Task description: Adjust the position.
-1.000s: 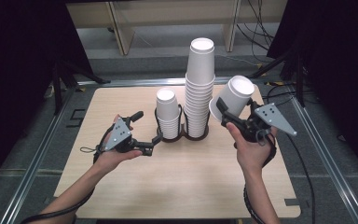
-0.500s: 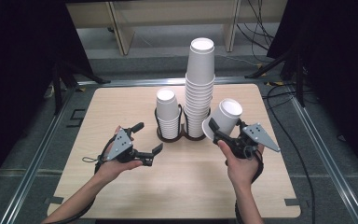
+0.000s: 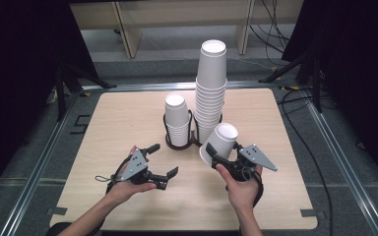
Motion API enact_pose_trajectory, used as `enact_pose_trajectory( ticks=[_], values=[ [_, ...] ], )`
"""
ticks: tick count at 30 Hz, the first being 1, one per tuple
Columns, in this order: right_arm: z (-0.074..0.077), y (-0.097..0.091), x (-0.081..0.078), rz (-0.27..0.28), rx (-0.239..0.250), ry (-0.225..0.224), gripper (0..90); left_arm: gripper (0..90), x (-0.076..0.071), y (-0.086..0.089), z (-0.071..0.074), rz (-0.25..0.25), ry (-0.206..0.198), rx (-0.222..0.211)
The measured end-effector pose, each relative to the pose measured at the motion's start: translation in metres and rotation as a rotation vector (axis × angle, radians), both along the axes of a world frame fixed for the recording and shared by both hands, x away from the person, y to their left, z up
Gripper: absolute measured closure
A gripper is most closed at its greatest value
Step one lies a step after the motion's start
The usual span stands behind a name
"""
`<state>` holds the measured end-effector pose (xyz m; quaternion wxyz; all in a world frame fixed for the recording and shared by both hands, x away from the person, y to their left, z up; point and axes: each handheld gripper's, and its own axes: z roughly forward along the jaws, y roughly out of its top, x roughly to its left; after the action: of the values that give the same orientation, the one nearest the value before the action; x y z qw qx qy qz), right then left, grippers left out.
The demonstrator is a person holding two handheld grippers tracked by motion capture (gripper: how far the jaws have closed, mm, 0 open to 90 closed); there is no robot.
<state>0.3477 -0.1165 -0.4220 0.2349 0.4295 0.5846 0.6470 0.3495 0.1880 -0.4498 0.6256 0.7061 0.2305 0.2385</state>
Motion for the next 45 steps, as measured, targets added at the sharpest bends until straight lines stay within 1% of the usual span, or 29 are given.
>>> enact_pose_trajectory(
  ticks=[1, 3, 4, 5, 6, 7, 8, 9, 12, 13, 14, 16, 17, 18, 19, 20, 21, 23, 24, 26, 27, 29, 30, 32, 35, 39, 40, 42, 45],
  values=[
    [-0.001, 0.002, -0.002, -0.007, -0.005, 0.025, 19.3, 0.0, 0.000, -0.004, -0.001, -0.016, 0.002, 0.000],
    [-0.004, 0.007, -0.005, 0.018, 0.011, 0.035, 19.3, 0.0, -0.001, -0.009, 0.000, -0.047, 0.012, 0.010],
    [-0.005, 0.008, -0.006, 0.006, -0.011, 0.041, 19.3, 0.0, -0.002, -0.012, 0.000, -0.060, 0.019, 0.010],
    [-0.006, 0.009, -0.006, 0.011, -0.010, 0.028, 19.3, 0.0, -0.002, -0.014, 0.000, -0.069, 0.021, 0.017],
    [-0.007, 0.010, -0.007, 0.011, -0.001, 0.034, 19.3, 0.0, -0.003, -0.018, -0.001, -0.083, 0.021, 0.008],
    [-0.007, 0.012, -0.008, 0.010, -0.003, 0.044, 19.4, 0.0, -0.004, -0.019, 0.000, -0.090, 0.027, 0.018],
    [-0.009, 0.013, -0.008, 0.015, -0.003, 0.028, 19.4, 0.0, -0.004, -0.022, 0.000, -0.094, 0.026, 0.016],
    [-0.010, 0.016, -0.010, 0.020, -0.004, 0.043, 19.4, 0.0, -0.005, -0.025, 0.000, -0.102, 0.027, 0.012],
    [-0.012, 0.019, -0.012, 0.026, -0.002, 0.055, 19.4, 0.0, -0.006, -0.029, -0.001, -0.113, 0.027, 0.021],
    [-0.013, 0.021, -0.014, 0.043, 0.011, 0.065, 19.4, 0.0, -0.006, -0.035, -0.003, -0.126, 0.032, 0.007],
    [-0.013, 0.022, -0.015, 0.035, 0.005, 0.068, 19.3, 0.0, -0.007, -0.037, -0.002, -0.129, 0.039, 0.015],
    [-0.014, 0.022, -0.015, 0.037, 0.017, 0.067, 19.4, 0.0, -0.008, -0.039, -0.002, -0.135, 0.042, 0.019],
    [-0.014, 0.023, -0.017, 0.043, 0.013, 0.068, 19.4, 0.0, -0.009, -0.044, -0.002, -0.150, 0.055, 0.015],
    [-0.014, 0.024, -0.017, 0.055, 0.027, 0.077, 19.4, 0.0, -0.009, -0.044, -0.002, -0.150, 0.055, 0.015],
    [-0.015, 0.024, -0.016, 0.057, 0.013, 0.063, 19.4, 0.0, -0.009, -0.048, -0.003, -0.161, 0.059, 0.018],
    [-0.014, 0.025, -0.017, 0.062, 0.011, 0.071, 19.4, 0.0, -0.009, -0.048, -0.003, -0.161, 0.059, 0.018],
    [-0.015, 0.027, -0.016, 0.066, 0.016, 0.072, 19.4, 0.0, -0.009, -0.051, -0.003, -0.171, 0.070, 0.004],
    [-0.016, 0.028, -0.016, 0.071, 0.024, 0.078, 19.4, 0.0, -0.008, -0.052, -0.004, -0.172, 0.076, -0.005],
    [-0.017, 0.029, -0.016, 0.076, 0.014, 0.089, 19.4, 0.0, -0.006, -0.053, -0.004, -0.173, 0.086, -0.004],
    [-0.018, 0.030, -0.016, 0.082, 0.023, 0.085, 19.4, 0.0, -0.005, -0.052, -0.005, -0.176, 0.088, 0.002],
    [-0.021, 0.031, -0.015, 0.086, 0.010, 0.081, 19.4, 0.0, -0.004, -0.053, -0.006, -0.179, 0.092, 0.001],
    [-0.021, 0.032, -0.014, 0.086, 0.009, 0.079, 19.4, 0.0, -0.003, -0.054, -0.007, -0.180, 0.090, -0.004],
    [-0.022, 0.033, -0.015, 0.097, 0.010, 0.095, 19.4, 0.0, -0.003, -0.054, -0.008, -0.189, 0.094, 0.003],
    [-0.023, 0.034, -0.015, 0.107, 0.015, 0.086, 19.4, 0.0, -0.003, -0.054, -0.008, -0.199, 0.091, 0.011],
    [-0.024, 0.036, -0.015, 0.122, 0.018, 0.093, 19.4, 0.0, -0.002, -0.054, -0.008, -0.205, 0.089, 0.020],
    [-0.023, 0.037, -0.015, 0.143, 0.027, 0.094, 19.4, 0.0, -0.001, -0.054, -0.007, -0.207, 0.088, 0.018],
    [-0.023, 0.038, -0.016, 0.141, 0.025, 0.102, 19.4, 0.0, -0.001, -0.054, -0.006, -0.204, 0.089, 0.015],
    [-0.023, 0.039, -0.016, 0.144, 0.036, 0.100, 19.4, 0.0, -0.001, -0.055, -0.006, -0.205, 0.091, 0.016],
    [-0.022, 0.039, -0.016, 0.150, 0.034, 0.096, 19.4, 0.0, -0.001, -0.055, -0.005, -0.206, 0.091, 0.015]
  ],
)
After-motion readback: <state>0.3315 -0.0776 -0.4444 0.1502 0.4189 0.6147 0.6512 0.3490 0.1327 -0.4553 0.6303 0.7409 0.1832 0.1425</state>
